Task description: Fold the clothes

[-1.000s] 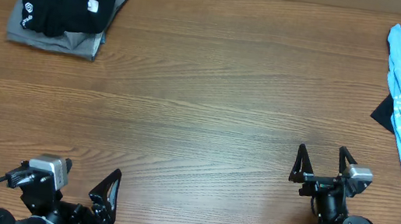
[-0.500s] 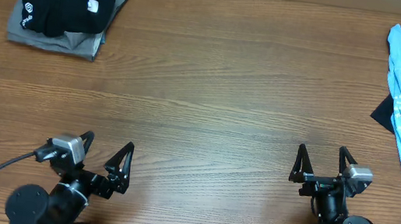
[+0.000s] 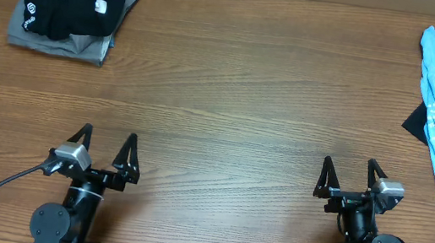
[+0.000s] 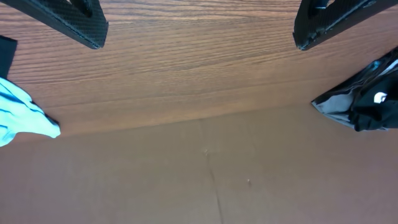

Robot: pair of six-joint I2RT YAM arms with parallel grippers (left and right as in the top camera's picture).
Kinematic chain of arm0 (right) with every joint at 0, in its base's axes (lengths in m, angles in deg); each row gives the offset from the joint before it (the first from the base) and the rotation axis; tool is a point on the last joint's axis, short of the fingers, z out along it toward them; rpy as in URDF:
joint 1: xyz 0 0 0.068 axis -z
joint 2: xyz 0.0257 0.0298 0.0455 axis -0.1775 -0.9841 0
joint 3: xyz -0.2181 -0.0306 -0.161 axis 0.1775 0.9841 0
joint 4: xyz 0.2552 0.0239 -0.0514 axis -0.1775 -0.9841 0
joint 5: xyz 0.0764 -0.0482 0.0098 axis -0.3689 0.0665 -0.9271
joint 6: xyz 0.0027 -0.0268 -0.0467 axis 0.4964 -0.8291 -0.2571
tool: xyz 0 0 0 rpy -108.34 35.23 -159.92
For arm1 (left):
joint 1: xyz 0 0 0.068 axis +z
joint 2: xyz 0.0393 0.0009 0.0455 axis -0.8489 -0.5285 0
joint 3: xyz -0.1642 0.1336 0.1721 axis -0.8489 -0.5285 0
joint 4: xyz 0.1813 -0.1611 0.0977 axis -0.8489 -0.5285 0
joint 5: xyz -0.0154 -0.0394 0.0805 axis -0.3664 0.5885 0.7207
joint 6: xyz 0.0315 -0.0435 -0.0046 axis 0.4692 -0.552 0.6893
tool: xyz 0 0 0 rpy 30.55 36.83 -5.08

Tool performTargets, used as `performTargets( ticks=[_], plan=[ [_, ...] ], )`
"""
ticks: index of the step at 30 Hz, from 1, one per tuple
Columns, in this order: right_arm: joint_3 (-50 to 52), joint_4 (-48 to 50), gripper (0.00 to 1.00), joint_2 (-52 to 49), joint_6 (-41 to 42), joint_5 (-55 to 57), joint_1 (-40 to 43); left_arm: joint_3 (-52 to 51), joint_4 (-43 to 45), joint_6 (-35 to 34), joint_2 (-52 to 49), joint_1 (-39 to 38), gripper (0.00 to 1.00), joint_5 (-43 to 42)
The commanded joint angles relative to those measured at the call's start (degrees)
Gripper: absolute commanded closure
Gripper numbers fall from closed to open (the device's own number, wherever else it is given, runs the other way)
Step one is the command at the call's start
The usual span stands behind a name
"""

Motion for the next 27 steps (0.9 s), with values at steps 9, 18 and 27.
performTargets(
  ticks=[9,18,27],
  plan=[
    [0.6,0.3,0.0,0.7,-0.2,-0.1,0.3,-6.1,1.7,2.5,0.8,-0.4,0.0,11.3],
    [0.6,0.3,0.0,0.7,-0.2,-0.1,0.3,-6.1,-1.3,13.0,0.8,-0.3,0.0,11.0],
    [0.6,0.3,0.0,0.7,-0.2,-0.1,0.3,-6.1,-1.4,13.0,0.7,-0.3,0.0,11.0]
  ],
)
